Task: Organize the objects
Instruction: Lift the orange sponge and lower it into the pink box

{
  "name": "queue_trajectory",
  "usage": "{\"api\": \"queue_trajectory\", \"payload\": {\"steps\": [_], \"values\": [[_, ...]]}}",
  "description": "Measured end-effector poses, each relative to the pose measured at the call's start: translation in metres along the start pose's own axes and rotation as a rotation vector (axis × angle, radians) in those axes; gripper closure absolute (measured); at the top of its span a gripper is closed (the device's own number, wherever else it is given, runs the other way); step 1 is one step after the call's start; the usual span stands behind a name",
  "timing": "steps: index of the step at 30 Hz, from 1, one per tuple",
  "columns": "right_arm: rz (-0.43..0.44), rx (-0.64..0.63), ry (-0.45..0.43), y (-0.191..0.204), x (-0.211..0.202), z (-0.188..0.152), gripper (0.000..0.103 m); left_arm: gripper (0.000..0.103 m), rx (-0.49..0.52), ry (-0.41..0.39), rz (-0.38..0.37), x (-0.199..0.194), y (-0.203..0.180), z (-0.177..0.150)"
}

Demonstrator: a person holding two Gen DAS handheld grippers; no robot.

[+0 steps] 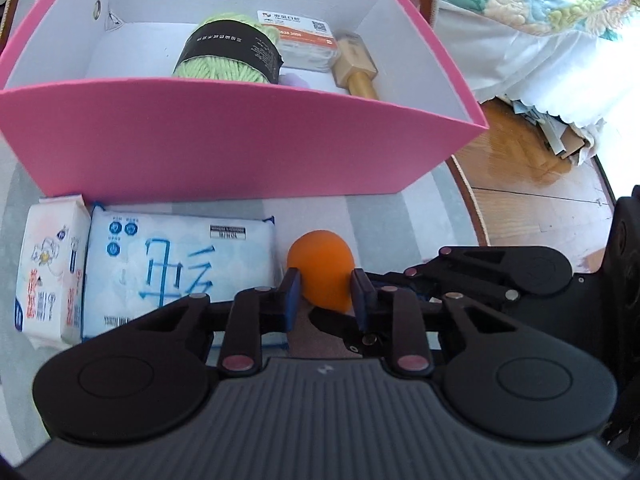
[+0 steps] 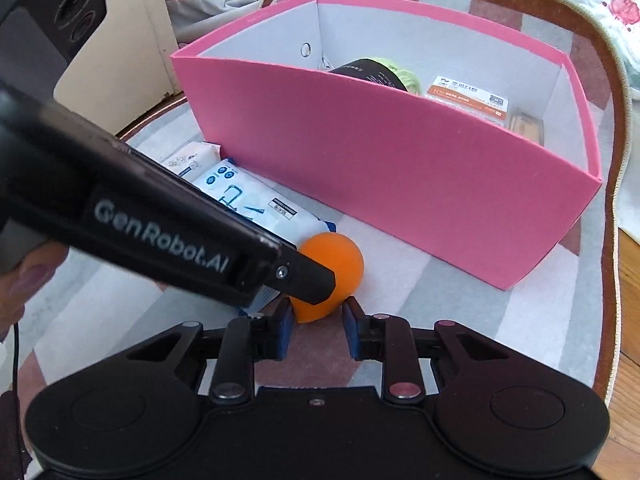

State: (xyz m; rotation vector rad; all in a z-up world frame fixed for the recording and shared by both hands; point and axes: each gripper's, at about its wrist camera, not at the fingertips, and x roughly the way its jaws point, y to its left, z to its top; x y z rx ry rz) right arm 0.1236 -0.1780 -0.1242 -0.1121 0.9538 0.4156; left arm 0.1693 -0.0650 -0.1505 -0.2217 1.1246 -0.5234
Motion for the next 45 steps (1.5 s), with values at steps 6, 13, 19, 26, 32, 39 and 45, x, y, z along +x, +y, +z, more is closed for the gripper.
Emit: {"api": "queue_trajectory", "payload": {"steps": [6, 13, 19, 26, 32, 39, 45], "values": [[-0.010, -0.049, -0.002, 0.023, -0.021, -0.001, 0.072, 0.077, 0.008, 0.000, 0.017, -0.026, -0.008, -0.009], [-0.044, -0.072, -0.017, 0.061, -0.055, -0.001, 0.072, 0.077, 0.023, 0.020, 0.041, -0.066, -0.025, -0.015], [-0.033, 0.020, -0.025, 0.074, -0.089, 0.005, 0.072, 0.077, 0.124, 0.019, 0.079, -0.099, -0.051, -0.009], [-0.015, 0.073, -0.075, 0.057, -0.119, 0.034, 0.072, 0.077, 0.200, -0.048, 0.076, -0.142, -0.079, 0.007], [0.005, 0.089, -0.121, 0.040, -0.143, 0.063, 0.072, 0.077, 0.232, -0.097, 0.068, -0.168, -0.095, 0.039], [-0.041, 0.074, -0.152, 0.025, -0.160, 0.096, 0.072, 0.077, 0.238, -0.113, 0.044, -0.175, -0.107, 0.078], [-0.040, 0.107, -0.165, 0.004, -0.166, 0.111, 0.072, 0.077, 0.249, -0.122, 0.029, -0.172, -0.112, 0.096]]}}
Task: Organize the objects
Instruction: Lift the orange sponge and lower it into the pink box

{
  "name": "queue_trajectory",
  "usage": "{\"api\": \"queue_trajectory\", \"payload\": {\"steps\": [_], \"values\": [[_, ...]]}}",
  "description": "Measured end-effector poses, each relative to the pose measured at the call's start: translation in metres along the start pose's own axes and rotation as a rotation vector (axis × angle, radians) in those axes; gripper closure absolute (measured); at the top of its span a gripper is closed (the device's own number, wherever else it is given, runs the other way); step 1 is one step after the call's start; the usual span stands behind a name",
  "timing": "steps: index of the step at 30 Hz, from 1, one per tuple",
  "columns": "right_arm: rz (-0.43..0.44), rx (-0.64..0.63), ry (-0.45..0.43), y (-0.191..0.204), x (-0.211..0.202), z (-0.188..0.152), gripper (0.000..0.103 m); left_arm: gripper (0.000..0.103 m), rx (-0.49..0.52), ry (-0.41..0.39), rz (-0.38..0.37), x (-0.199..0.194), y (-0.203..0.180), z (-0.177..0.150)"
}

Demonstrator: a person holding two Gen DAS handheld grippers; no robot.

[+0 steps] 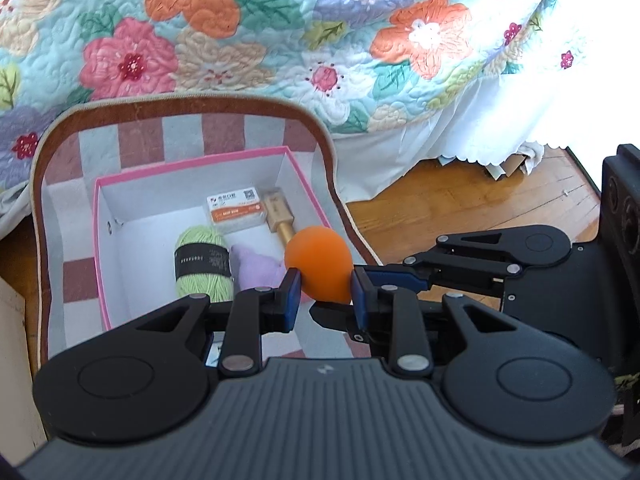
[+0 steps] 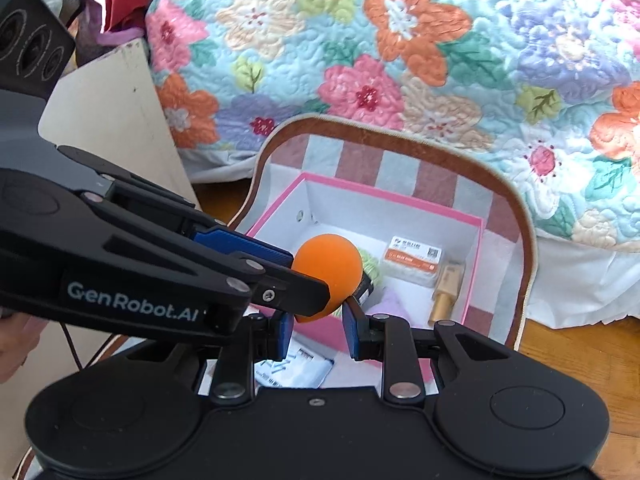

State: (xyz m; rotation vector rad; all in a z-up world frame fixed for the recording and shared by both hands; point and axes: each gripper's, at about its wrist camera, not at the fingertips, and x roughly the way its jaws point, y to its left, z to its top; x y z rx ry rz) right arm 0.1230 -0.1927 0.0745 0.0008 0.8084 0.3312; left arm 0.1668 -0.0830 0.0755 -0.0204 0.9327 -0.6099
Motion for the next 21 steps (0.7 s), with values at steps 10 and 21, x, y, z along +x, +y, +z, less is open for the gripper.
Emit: {"api": "queue_trajectory", "payload": {"steps": [10, 21], "values": [[-0.019, 0.015, -0.006, -0.016, 0.021, 0.019, 0.072, 0.078, 0.000, -0.011, 0.003, 0.028, 0.019, 0.030], [-0.004, 0.065, 0.138, -0.067, 0.106, 0.043, 0.072, 0.077, -0.177, 0.107, -0.014, 0.137, 0.077, 0.052]]}}
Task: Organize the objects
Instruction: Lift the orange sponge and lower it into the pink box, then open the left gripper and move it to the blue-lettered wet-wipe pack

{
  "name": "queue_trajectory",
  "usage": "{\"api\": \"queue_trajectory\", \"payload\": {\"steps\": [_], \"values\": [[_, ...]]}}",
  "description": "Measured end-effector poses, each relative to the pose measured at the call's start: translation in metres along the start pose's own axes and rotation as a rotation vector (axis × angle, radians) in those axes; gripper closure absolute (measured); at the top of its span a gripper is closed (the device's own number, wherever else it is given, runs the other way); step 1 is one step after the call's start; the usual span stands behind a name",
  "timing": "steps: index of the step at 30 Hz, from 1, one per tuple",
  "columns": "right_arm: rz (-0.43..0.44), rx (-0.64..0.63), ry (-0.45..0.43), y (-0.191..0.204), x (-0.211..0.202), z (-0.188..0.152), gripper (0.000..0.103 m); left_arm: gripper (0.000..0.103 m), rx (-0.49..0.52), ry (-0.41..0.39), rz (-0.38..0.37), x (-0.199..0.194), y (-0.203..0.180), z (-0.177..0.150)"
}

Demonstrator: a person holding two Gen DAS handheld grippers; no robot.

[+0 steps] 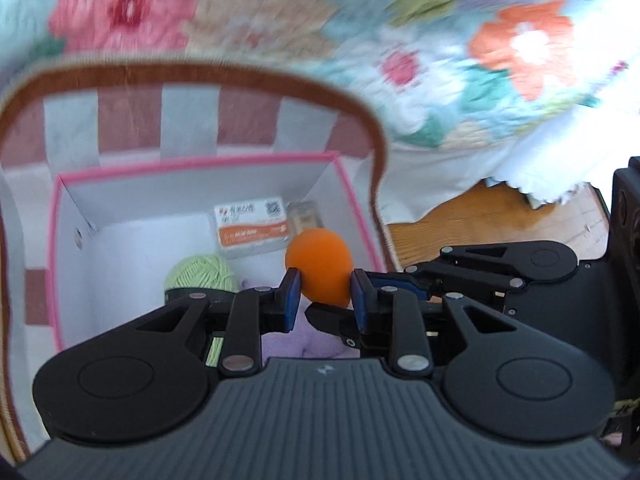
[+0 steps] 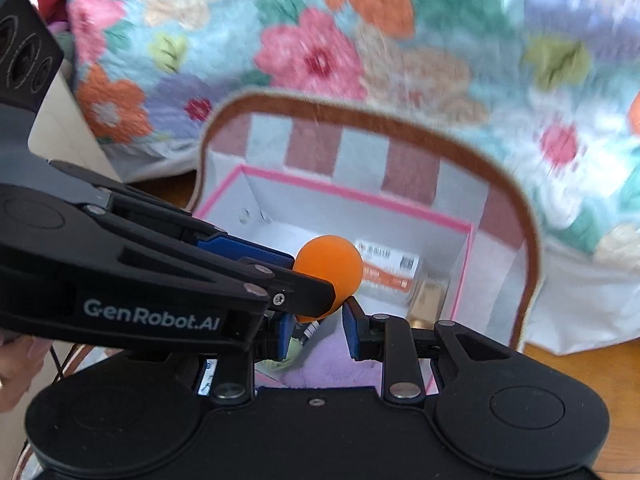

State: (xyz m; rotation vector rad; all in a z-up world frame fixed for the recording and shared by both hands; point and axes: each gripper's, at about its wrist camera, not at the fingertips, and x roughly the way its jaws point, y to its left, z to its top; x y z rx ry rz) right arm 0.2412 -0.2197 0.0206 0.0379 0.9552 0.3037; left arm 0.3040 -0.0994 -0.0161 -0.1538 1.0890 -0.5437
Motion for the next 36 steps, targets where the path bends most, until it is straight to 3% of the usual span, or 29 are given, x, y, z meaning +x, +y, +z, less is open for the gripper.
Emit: {"api": "queue_trajectory", "payload": {"steps": [5, 8, 14, 16, 21, 26, 28, 32, 36], "values": [[0.006, 0.036, 0.111, -0.020, 0.061, -0.005, 0.072, 0.077, -0.153, 0.073, -0.008, 0.058, 0.035, -0.006], [-0.029, 0.049, 0.150, -0.024, 0.086, -0.012, 0.072, 0.077, -0.192, 0.087, -0.011, 0.081, 0.044, -0.010], [-0.126, -0.008, 0.150, -0.018, 0.112, -0.020, 0.071, 0.078, -0.136, 0.057, 0.055, 0.098, 0.039, -0.010], [-0.154, -0.012, 0.120, -0.016, 0.109, -0.021, 0.059, 0.077, -0.107, 0.053, 0.091, 0.093, 0.032, -0.011], [-0.096, 0.050, 0.067, -0.018, 0.076, -0.022, 0.052, 0.063, -0.065, 0.002, 0.081, 0.055, 0.020, -0.018], [0.000, 0.106, 0.014, -0.013, 0.028, -0.031, 0.051, 0.063, -0.018, 0.022, 0.061, 0.004, 0.007, -0.025], [0.049, 0.110, 0.038, -0.007, 0.011, -0.035, 0.051, 0.063, 0.018, 0.023, 0.060, -0.022, -0.002, -0.029], [0.046, 0.054, 0.026, 0.010, -0.030, -0.041, 0.051, 0.062, 0.056, 0.021, 0.059, -0.074, -0.016, -0.042], [0.107, 0.065, 0.012, 0.022, -0.070, -0.050, 0.051, 0.062, 0.103, 0.019, 0.096, -0.116, -0.023, -0.059]]}}
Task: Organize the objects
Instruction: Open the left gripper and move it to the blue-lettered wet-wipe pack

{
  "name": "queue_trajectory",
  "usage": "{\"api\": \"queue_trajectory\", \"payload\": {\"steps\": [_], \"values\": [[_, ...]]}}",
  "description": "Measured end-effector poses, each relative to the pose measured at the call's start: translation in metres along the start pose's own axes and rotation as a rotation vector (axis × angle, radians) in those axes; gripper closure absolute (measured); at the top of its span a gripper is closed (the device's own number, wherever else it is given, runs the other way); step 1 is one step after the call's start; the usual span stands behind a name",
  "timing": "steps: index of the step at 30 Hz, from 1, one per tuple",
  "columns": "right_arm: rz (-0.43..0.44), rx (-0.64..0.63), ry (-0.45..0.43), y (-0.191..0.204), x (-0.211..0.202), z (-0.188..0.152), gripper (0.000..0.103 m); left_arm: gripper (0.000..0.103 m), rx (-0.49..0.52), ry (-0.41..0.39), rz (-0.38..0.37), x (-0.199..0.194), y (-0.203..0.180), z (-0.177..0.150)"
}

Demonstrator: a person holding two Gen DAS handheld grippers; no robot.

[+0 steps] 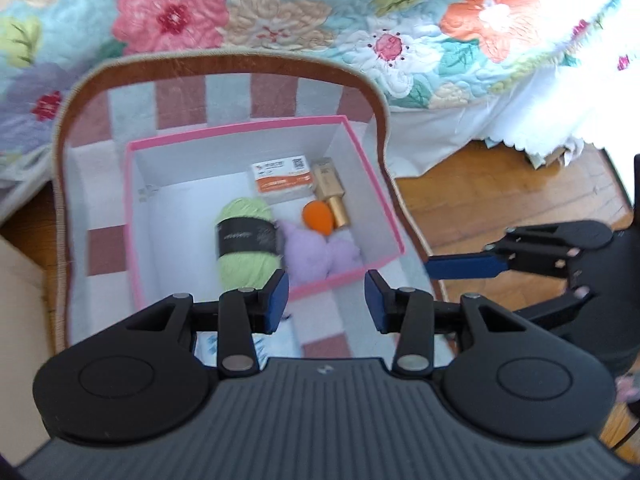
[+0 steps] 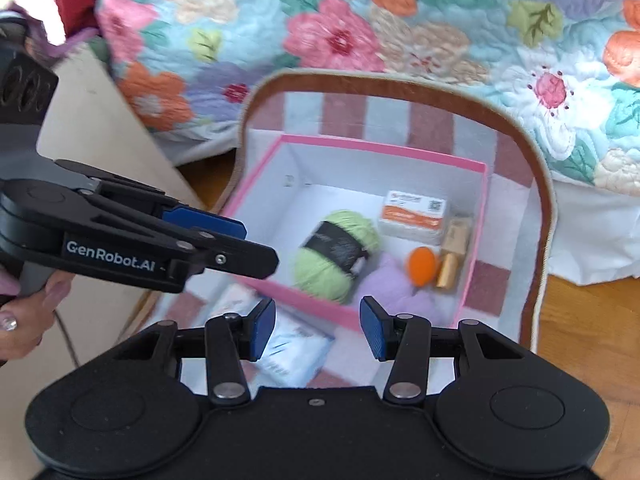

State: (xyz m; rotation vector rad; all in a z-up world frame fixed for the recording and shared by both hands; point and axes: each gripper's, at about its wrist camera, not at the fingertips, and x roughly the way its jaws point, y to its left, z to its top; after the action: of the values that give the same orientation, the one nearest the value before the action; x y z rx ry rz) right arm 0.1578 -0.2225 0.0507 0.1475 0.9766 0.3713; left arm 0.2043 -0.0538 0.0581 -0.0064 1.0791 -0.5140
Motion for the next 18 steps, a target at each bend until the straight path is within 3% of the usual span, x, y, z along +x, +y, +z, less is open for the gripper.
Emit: {"api": "queue_trajectory", "payload": {"steps": [3, 8, 18], "values": [[0.045, -0.005, -0.010, 0.014, -0.019, -0.010, 0.050, 0.062, 0.022, 0.006, 0.017, -0.021, 0.001, -0.017], [0.101, 0.002, -0.026, 0.027, -0.027, -0.032, 0.046, 0.062, -0.024, 0.006, 0.012, -0.033, 0.014, -0.048], [0.140, 0.043, -0.031, 0.028, 0.012, -0.085, 0.046, 0.065, -0.117, 0.029, -0.031, 0.016, 0.042, -0.090]]}}
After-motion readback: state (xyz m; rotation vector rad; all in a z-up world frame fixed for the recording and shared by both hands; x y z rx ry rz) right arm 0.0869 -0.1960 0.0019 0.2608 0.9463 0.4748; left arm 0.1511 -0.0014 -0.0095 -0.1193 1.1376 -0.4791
